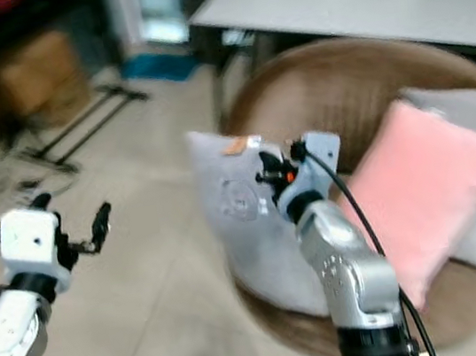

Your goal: Move the pillow to the sofa from floor

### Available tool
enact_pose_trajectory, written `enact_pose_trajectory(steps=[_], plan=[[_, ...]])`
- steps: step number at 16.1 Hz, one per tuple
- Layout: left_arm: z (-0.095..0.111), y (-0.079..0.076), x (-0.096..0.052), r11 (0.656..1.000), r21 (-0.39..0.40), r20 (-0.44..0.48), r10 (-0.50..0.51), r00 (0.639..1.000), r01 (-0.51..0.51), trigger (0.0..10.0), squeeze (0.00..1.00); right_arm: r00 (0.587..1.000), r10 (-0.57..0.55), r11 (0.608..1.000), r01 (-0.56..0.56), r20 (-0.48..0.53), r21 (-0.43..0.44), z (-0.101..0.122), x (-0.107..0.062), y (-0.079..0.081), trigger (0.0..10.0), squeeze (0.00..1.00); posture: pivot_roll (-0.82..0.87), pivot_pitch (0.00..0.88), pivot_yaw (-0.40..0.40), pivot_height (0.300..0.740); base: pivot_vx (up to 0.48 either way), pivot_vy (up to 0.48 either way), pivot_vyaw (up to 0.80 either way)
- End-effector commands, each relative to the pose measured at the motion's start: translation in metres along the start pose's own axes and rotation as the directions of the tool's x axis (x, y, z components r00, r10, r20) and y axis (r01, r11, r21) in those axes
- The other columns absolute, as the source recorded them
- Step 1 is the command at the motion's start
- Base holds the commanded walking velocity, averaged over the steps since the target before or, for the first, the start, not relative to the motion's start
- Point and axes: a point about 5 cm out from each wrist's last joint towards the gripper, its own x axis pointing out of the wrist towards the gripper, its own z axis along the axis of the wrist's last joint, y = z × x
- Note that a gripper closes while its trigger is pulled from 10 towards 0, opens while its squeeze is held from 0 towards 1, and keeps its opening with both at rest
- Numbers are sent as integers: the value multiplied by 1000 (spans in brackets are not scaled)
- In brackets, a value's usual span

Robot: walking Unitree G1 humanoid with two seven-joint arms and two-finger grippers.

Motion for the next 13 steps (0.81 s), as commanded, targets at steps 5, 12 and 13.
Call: enact_pose_trajectory(steps=[5, 12, 13], plan=[[2, 0, -4, 1000, 3, 1, -17, 1000, 17, 10000, 0, 999, 7, 1000, -7, 44, 2, 9, 0, 2, 10000, 0, 31, 0, -10, 740, 262, 0, -800], [2, 1, -7, 999, 13, -6, -29, 1000, 29, 10000, 0, 999, 13, 1000, -13, 36, 9, 5, 0, 4, 10000, 0, 41, 0, -5, 740, 182, 0, -800], [2, 1, -7, 999, 15, -7, -30, 1000, 30, 10000, 0, 999, 17, 1000, -17, 36, 7, 5, 1, 5, 10000, 0, 41, 0, -5, 740, 0, 0, -800]])
